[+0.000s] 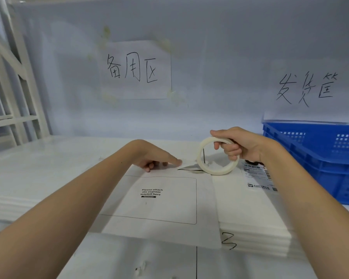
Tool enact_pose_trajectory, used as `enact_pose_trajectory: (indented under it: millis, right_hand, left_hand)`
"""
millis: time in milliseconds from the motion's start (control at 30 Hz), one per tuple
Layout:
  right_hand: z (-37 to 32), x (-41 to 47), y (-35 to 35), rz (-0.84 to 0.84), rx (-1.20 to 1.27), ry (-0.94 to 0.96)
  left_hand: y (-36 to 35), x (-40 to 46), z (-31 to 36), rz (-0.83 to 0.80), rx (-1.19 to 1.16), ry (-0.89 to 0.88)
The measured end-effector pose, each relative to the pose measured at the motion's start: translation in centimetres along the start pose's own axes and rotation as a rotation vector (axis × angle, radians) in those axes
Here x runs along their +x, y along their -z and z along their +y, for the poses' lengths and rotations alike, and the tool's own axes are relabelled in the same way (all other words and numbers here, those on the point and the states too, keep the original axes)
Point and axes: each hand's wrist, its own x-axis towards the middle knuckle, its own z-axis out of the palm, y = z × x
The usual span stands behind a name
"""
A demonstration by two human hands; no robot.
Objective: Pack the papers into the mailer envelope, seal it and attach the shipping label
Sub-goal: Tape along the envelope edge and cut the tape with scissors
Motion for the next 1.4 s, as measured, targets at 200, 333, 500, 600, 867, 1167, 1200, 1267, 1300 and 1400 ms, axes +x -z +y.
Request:
enact_pose_trajectory:
  millis: [200, 333, 500, 600, 867, 1167, 1200, 1267, 1300, 1400]
  right_hand:
    - [0.2, -0.2, 0.6, -0.013, -0.028, -0.024]
    - [0.1, -0.4, 0.9, -0.011, -0.050, -0.031]
    - [0.2, -0.2, 0.6, -0.034, -0.066, 0.000]
    - [0.5, -0.4, 1.2, -0.099, -0.009, -0.006]
    - [1.1, -0.5, 1.6, -0.167, 0.096, -0.046]
    - [1.3, -0.3, 1.8, -0.078, 0.092, -0.067]
    - [1.3, -0.2, 1.8, -0.061, 0.090, -0.066]
    - [1.2, -0.1, 1.7, -0.025, 0.086, -0.062]
    - [1.2, -0.1, 1.6, -0.010, 0.087, -0.062]
    - [1.0, -0.1, 1.3, -0.009, 0.089, -0.061]
  left_hand:
    - [-1.1, 0.0, 1.3, 0.040, 0.109, 0.060]
    - [-1.4, 0.0, 1.4, 0.080, 0.197, 0.091]
    - [-2.1, -0.6, 2.1, 0.189, 0.436, 0.109]
    - [-2.2, -0.8, 2.3, 0.203, 0.458, 0.111]
    - [-2.2, -0.7, 3.7, 0.252, 0.508, -0.016]
    - [-2.3, 0.5, 1.0, 0.133, -0.202, -0.181]
    - [-2.4, 0.4, 1.0, 0.128, -0.229, -0.181]
    - [-2.5, 0.4, 1.3, 0.146, -0.198, -0.180]
    - [-2.7, 0.5, 1.5, 0.164, -0.144, -0.174]
    - [-2.8, 0.6, 2.5, 0.210, 0.050, -0.115]
